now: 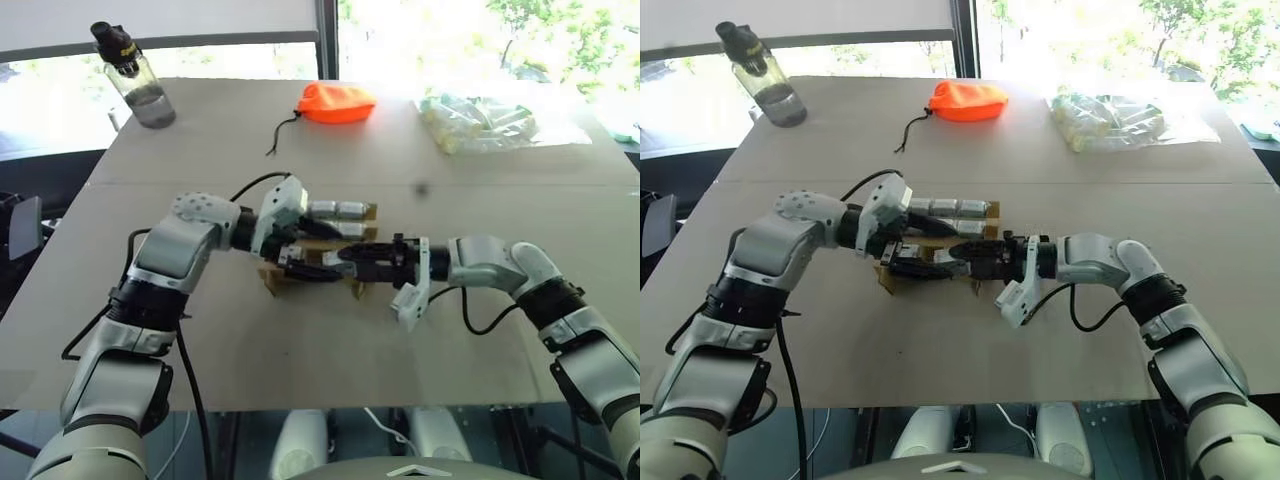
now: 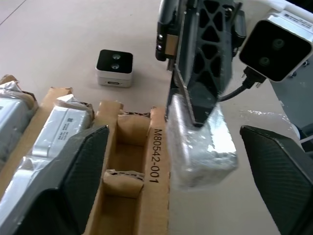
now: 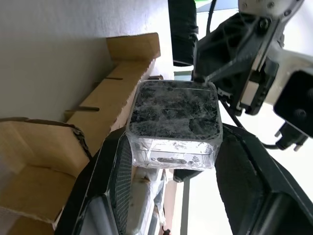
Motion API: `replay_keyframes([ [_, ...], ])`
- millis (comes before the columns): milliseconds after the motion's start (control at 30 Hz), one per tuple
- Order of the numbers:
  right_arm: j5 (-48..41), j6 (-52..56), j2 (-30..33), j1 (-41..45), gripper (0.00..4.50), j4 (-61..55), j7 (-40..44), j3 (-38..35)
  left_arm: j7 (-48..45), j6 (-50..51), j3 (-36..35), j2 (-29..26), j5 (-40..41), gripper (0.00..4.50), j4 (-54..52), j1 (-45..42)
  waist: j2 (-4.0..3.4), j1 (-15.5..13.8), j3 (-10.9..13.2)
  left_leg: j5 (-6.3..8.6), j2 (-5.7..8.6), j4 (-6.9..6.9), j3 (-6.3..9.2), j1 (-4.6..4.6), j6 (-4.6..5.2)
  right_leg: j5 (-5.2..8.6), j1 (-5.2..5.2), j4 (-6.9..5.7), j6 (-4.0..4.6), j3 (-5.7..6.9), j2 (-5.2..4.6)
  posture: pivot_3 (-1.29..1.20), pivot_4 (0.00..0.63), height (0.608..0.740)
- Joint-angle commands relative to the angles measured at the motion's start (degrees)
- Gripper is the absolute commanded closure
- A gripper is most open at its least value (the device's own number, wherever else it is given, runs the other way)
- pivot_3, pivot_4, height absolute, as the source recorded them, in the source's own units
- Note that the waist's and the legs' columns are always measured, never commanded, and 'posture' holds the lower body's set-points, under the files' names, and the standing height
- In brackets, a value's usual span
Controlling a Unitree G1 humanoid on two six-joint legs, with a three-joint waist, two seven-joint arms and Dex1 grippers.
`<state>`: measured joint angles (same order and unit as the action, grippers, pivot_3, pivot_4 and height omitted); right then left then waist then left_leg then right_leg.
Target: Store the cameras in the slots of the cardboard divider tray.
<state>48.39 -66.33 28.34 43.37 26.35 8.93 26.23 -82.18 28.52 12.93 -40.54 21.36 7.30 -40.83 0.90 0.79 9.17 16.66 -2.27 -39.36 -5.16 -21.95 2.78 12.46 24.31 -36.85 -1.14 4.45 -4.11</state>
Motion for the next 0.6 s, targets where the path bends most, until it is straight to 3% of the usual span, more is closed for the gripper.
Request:
replay_keyframes([
  [33, -0.01, -0.31, 0.46, 1.13, 2.63, -0.23, -1.47, 0.26, -0.29, -0.74, 0.1, 0.47, -0.77, 1.82, -0.13, -1.28, 0.0, 0.03, 0.0, 0.0, 0.0, 0.0, -0.02, 0.0, 0.0, 0.0, 0.0, 0.0, 0.0, -0.03, 0.0, 0.0, 0.15, 0.726],
  [133, -0.97, 0.37, 0.32, 1.31, 2.63, -0.46, -0.92, 0.5, -0.72, -0.89, 0.43, 0.66, -1.06, 3.26, -0.11, -1.33, 0.0, 0.03, 0.0, 0.0, 0.0, -0.01, -0.05, 0.02, 0.0, 0.0, 0.0, 0.0, 0.0, -0.05, 0.0, 0.0, 0.15, 0.726],
  [200, -1.32, 0.67, 0.38, 1.29, 2.63, -0.58, -0.8, 0.55, -1.26, -0.83, 0.61, 0.63, -1.19, 3.76, -0.2, -1.24, 0.0, 0.04, 0.0, 0.0, 0.0, -0.02, -0.05, 0.05, 0.0, 0.0, -0.01, -0.03, 0.0, -0.07, 0.01, 0.0, 0.15, 0.726],
  [400, -2.65, 3.6, 0.58, 0.45, 2.63, -1.35, 0.37, 0.01, -1.73, -1.17, 0.66, 0.72, -1.77, 3.75, 0.1, -1.14, 0.01, 0.05, 0.0, -0.01, -0.02, -0.02, -0.1, 0.08, -0.01, 0.0, -0.01, -0.06, 0.0, -0.14, 0.01, 0.0, 0.15, 0.726],
  [433, -3.16, 3.7, 0.67, 0.27, 1.61, -1.39, 0.57, -0.01, -1.74, -1.3, 0.64, 0.73, -1.84, 3.75, 0.18, -1.11, 0.01, 0.05, -0.01, -0.01, -0.02, -0.02, -0.1, 0.08, -0.01, 0.0, -0.01, -0.06, 0.0, -0.14, 0.01, 0.0, 0.15, 0.726],
  [500, -7.05, 3.41, 0.95, -0.81, 0.73, -1.57, 1.59, -0.26, -1.67, -1.72, 0.21, 0.72, -1.85, 3.75, 0.59, -1.26, 0.03, 0.06, -0.02, -0.01, -0.02, -0.01, -0.12, 0.12, -0.01, 0.0, -0.01, -0.08, 0.0, -0.16, 0.02, 0.0, 0.15, 0.726],
  [533, -10.0, 3.72, 1.61, -1.88, 0.34, -2.03, 2.71, -0.58, -1.65, -2.07, -0.42, 0.7, -1.63, 3.75, 1.13, -1.62, 0.03, 0.06, -0.02, -0.01, -0.03, -0.01, -0.12, 0.13, -0.01, 0.0, -0.02, -0.08, 0.0, -0.16, 0.02, 0.0, 0.15, 0.726],
  [600, -17.28, 5.22, 3.14, -4.39, 0.31, -3.18, 5.88, -0.94, -1.68, -3.11, -1.73, 0.6, -1.2, 3.75, 2.23, -2.35, 0.03, 0.01, -0.02, -0.01, -0.03, -0.01, -0.12, 0.14, -0.01, 0.0, -0.03, -0.08, 0.0, -0.16, 0.02, 0.0, 0.15, 0.726],
])
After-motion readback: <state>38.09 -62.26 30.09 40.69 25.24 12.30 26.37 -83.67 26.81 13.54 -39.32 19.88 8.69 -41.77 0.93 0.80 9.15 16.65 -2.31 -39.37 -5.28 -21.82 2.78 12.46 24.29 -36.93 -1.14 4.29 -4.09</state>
